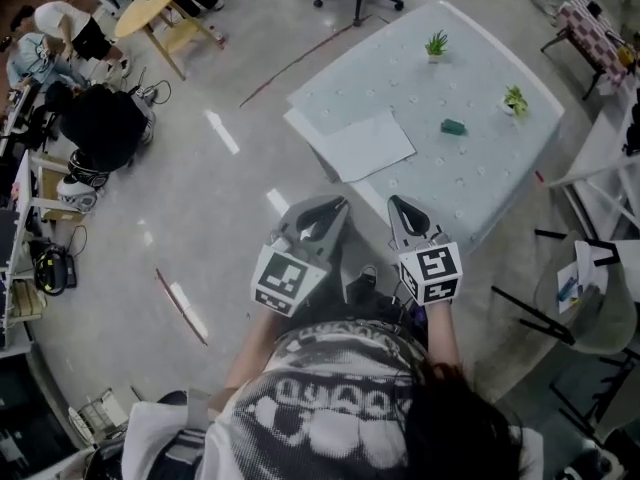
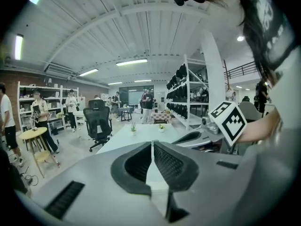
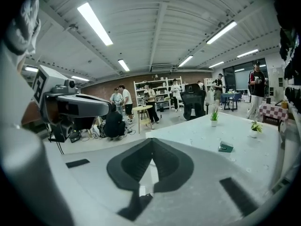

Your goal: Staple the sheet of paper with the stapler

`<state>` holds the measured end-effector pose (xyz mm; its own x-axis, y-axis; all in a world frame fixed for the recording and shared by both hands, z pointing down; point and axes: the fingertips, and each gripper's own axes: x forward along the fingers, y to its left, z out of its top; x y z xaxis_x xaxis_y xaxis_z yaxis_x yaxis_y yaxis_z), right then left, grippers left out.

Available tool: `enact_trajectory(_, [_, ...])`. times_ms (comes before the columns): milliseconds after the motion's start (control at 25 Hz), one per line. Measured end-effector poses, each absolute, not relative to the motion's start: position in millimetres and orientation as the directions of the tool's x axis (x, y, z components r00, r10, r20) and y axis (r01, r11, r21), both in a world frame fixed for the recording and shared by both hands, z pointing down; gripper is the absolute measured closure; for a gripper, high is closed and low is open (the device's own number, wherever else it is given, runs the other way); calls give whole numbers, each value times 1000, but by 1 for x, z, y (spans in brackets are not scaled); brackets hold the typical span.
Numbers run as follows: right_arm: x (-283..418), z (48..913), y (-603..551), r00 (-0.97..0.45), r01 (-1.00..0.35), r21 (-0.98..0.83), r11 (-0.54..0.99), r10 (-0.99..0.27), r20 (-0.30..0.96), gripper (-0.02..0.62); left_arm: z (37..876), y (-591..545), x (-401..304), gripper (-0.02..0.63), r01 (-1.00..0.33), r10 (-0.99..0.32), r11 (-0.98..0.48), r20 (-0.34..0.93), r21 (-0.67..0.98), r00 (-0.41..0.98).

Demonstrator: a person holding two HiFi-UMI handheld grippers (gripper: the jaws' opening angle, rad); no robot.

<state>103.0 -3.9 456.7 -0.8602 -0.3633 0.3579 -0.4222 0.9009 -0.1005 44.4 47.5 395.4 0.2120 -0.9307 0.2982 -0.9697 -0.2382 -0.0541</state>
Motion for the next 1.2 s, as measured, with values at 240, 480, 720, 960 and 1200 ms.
enact_trajectory(240, [73, 478, -55, -807, -505, -112, 856, -422, 414, 597, 405, -11, 2, 591, -948, -905, -317, 308, -32, 292])
enact_trajectory(480, [37, 524, -110, -720, -578, -103, 810, -446, 532, 558, 411, -78, -49, 591, -911, -871, -412, 306, -27, 385])
enact_trajectory(720, [-6, 574, -136, -614, -593, -41, 804, -418, 669, 518, 417, -129, -100, 591, -864, -823, -504, 314, -19, 473])
enact_trajectory(960, [-21, 637, -136, -483, -556, -20, 831, -303, 822, 464, 432, -162, -127, 591, -805, -758, -594, 340, -6, 557])
enact_trajectory(1200, [-25, 660, -131, -450, -622, -76, 779, -277, 849, 439, 440, -184, -137, 591, -751, -706, -660, 349, -10, 616])
